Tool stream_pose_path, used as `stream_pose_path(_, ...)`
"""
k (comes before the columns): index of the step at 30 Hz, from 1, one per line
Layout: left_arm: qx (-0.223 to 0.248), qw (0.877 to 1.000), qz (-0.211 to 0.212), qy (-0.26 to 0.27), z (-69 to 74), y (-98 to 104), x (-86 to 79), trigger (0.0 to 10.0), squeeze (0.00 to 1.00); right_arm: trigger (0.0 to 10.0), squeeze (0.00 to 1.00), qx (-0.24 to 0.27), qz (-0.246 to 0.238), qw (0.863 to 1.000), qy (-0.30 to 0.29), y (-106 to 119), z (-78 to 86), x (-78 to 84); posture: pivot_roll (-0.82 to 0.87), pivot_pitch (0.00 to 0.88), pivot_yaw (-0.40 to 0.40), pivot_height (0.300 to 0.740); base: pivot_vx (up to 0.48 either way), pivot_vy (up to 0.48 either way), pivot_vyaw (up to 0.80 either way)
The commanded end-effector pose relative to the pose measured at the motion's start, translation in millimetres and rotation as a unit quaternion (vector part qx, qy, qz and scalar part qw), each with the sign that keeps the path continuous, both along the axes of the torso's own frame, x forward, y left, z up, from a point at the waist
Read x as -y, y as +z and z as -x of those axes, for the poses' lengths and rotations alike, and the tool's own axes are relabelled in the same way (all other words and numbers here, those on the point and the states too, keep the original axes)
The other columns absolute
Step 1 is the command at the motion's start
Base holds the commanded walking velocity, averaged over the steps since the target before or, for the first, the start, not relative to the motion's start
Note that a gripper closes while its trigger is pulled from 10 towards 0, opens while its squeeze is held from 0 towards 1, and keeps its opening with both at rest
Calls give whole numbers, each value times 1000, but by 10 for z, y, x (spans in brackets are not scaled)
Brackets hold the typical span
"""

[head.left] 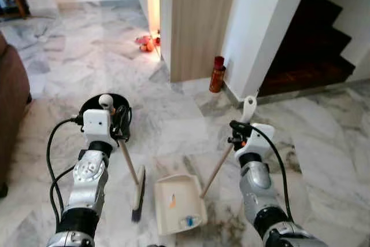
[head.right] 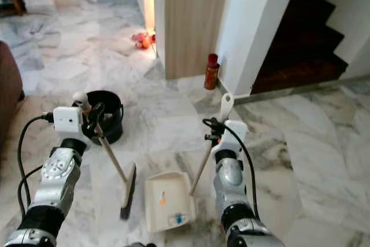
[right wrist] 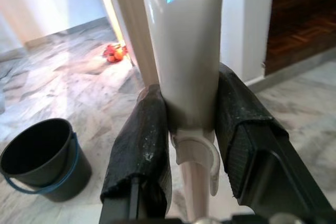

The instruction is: Sweep floor

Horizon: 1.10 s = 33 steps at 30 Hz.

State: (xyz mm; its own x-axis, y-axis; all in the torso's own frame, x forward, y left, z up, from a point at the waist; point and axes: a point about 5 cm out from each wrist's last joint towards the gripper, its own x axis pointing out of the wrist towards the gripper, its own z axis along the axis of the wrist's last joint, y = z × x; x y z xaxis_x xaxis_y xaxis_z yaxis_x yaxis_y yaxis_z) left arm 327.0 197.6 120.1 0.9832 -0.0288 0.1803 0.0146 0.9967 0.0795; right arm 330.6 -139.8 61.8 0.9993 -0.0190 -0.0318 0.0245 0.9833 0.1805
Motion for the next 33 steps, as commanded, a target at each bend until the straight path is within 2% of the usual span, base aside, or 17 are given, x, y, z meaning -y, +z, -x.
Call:
stream_pose_path(1, 21, 1000, 2, -7, -24, 91, 41, 10000, 0, 10000, 0, 18, -6, 1000, -7, 90, -49, 41, 68, 23, -21, 740, 0, 345, 0)
stream_pose_path(23, 18, 1000, -2, -8, -26, 96, 22, 10000, 0, 10000, 0, 16, 2, 1000, -1, 83, -46, 8, 72, 32, -14, 740, 0, 345, 0)
stream_pose_path(30, 18, 1000, -4, -8, -28, 99, 23, 10000, 0, 10000, 0, 15, 1, 1000, 2, 81, -48, -7, 74, 34, -11, 740, 0, 327, 771)
stream_pose_path(33, 18, 1000, -5, -9, -27, 101, 27, 10000, 0, 10000, 0, 15, -1, 1000, 2, 81, -48, -10, 75, 35, -11, 740, 0, 0, 800)
